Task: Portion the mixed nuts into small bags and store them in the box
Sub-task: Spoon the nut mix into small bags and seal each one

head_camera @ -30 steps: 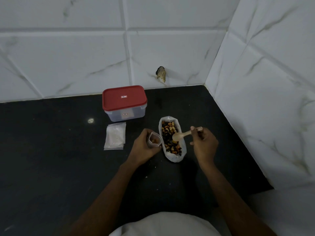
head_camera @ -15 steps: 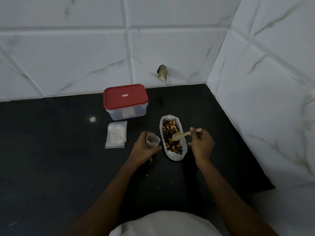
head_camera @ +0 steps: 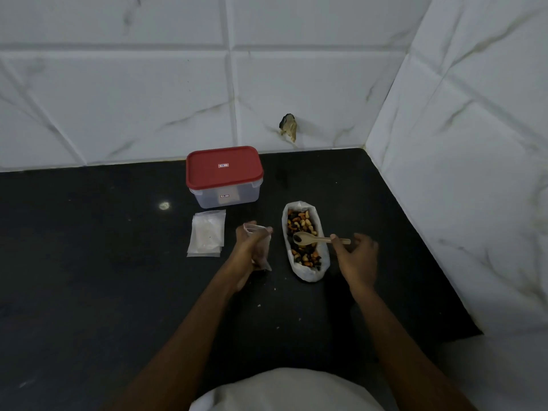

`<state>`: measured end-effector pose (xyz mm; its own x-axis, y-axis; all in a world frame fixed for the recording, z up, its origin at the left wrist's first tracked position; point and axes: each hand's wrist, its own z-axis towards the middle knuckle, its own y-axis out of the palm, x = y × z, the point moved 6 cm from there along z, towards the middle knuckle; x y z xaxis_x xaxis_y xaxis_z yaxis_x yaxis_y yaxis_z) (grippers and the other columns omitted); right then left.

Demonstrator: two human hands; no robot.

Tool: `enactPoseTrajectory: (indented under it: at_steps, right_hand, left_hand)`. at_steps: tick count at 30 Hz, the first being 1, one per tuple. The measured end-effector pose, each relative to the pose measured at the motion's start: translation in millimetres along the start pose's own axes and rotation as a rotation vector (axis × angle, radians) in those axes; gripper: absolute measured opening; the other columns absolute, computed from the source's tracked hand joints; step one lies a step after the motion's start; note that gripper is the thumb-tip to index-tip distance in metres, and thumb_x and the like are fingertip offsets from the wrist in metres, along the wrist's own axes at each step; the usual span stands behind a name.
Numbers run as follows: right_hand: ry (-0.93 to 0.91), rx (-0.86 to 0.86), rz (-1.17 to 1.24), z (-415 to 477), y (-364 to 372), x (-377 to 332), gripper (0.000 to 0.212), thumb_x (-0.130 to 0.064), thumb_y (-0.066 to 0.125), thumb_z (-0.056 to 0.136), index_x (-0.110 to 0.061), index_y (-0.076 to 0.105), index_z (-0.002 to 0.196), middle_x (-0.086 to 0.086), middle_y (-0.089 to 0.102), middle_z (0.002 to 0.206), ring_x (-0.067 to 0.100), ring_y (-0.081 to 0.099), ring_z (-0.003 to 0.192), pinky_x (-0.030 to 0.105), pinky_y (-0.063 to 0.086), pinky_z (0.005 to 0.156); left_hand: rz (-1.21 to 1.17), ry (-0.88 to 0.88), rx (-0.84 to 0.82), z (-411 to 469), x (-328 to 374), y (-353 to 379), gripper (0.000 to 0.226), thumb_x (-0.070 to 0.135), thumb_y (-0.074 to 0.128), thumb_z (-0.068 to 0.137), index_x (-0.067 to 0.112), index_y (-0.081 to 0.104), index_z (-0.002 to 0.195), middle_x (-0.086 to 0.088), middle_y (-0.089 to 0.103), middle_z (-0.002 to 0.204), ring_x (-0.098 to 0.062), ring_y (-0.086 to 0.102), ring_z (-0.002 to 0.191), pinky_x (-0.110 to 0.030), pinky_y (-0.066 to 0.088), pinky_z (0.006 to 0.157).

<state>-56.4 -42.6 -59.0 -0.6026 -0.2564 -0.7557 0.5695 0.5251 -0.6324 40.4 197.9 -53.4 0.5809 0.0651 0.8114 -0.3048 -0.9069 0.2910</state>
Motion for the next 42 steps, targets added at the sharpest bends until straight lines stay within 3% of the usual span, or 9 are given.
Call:
enactPoseTrajectory:
  at_steps: [3, 6, 8, 11, 16, 19, 23, 28, 42]
  right_hand:
    - [-0.298, 0.099, -0.099, -14.4, -8.5, -32.4, 0.049, -0.046, 0.072, 0.083, -0.019, 0.059, 0.122, 0.001, 0.052, 0.126, 0.016, 0.052, 0.113, 0.029, 0.045, 0.08]
    - [-0.523, -0.198, 0.024, -33.8, 15.9, -69.7, 0.031, -0.041, 0.075, 0.083, -0.02, 0.068, 0.106, -0.01, 0.061, 0.104, 0.004, 0.058, 0.101, 0.016, 0.048, 0.079]
    - [-0.554, -0.453, 0.117, -50.8, 40.4, -87.0, 0.03, -0.036, 0.076, 0.084, -0.019, 0.068, 0.108, -0.013, 0.063, 0.104, -0.002, 0.06, 0.099, 0.007, 0.046, 0.08]
    - [-0.588, -0.538, 0.187, -64.5, 61.0, -100.4, 0.027, -0.033, 0.074, 0.086, -0.021, 0.067, 0.11, -0.011, 0.066, 0.108, 0.001, 0.061, 0.1, 0.018, 0.05, 0.086]
    - [-0.508, -0.587, 0.271, -61.9, 71.7, -105.4, 0.005, -0.022, 0.067, 0.092, -0.024, 0.069, 0.096, -0.007, 0.071, 0.098, 0.006, 0.066, 0.096, 0.029, 0.054, 0.089]
    - [-0.423, -0.597, 0.329, -58.1, 72.9, -108.5, 0.013, -0.015, 0.065, 0.093, -0.026, 0.067, 0.087, -0.002, 0.072, 0.095, 0.013, 0.068, 0.095, 0.035, 0.056, 0.088]
    - [-0.339, -0.658, 0.421, -59.3, 71.7, -114.6, 0.009, -0.012, 0.064, 0.094, -0.018, 0.069, 0.09, 0.007, 0.074, 0.095, 0.022, 0.071, 0.093, 0.042, 0.06, 0.08]
    - [-0.252, -0.675, 0.541, -70.6, 68.0, -116.7, 0.005, -0.013, 0.066, 0.092, -0.014, 0.07, 0.095, 0.007, 0.075, 0.095, 0.022, 0.072, 0.093, 0.039, 0.059, 0.082]
    - [-0.301, -0.612, 0.434, -86.8, 60.2, -108.6, 0.013, -0.026, 0.063, 0.094, -0.016, 0.07, 0.095, 0.002, 0.074, 0.095, 0.013, 0.07, 0.094, 0.043, 0.057, 0.089]
  left_hand:
    - [-0.118, -0.034, 0.022, -2.0, 2.4, -0.2, 0.072, 0.056, 0.063, 0.074, 0.025, 0.04, 0.135, -0.013, 0.045, 0.129, -0.035, 0.048, 0.115, -0.052, 0.051, 0.083]
    - [-0.131, 0.013, 0.004, -7.1, 10.9, 3.9, 0.028, 0.048, 0.036, 0.096, 0.031, 0.052, 0.112, -0.008, 0.051, 0.119, -0.03, 0.05, 0.112, -0.059, 0.043, 0.097]
    - [-0.096, 0.05, 0.006, -9.2, 12.4, 3.5, 0.029, 0.044, 0.027, 0.1, 0.032, 0.051, 0.112, -0.009, 0.053, 0.121, -0.031, 0.052, 0.112, -0.059, 0.042, 0.098]
    - [-0.032, 0.082, 0.032, -12.5, 10.6, 0.5, 0.039, 0.043, 0.025, 0.102, 0.025, 0.049, 0.127, -0.014, 0.057, 0.124, -0.029, 0.059, 0.104, -0.055, 0.048, 0.091]
    - [-0.042, 0.028, 0.026, -17.7, 12.3, -5.4, 0.039, 0.046, 0.041, 0.099, 0.03, 0.051, 0.134, -0.009, 0.056, 0.13, -0.03, 0.059, 0.114, -0.049, 0.055, 0.082]
    - [-0.041, 0.104, 0.018, -27.2, 21.5, -8.6, 0.031, 0.035, 0.052, 0.097, 0.026, 0.058, 0.125, -0.009, 0.062, 0.123, -0.026, 0.066, 0.107, -0.038, 0.057, 0.072]
    - [0.016, 0.232, 0.012, -42.8, 32.7, -9.4, 0.039, 0.03, 0.067, 0.081, 0.017, 0.064, 0.118, -0.006, 0.07, 0.112, -0.023, 0.07, 0.102, -0.039, 0.058, 0.08]
    - [0.067, 0.307, 0.091, -50.9, 40.7, -14.6, 0.023, 0.018, 0.064, 0.09, 0.006, 0.066, 0.11, -0.01, 0.074, 0.102, -0.025, 0.071, 0.098, -0.041, 0.058, 0.084]
    - [0.164, 0.338, 0.116, -55.8, 36.0, -18.5, 0.028, 0.027, 0.066, 0.086, 0.01, 0.066, 0.109, -0.006, 0.073, 0.103, -0.017, 0.07, 0.098, -0.034, 0.057, 0.082]
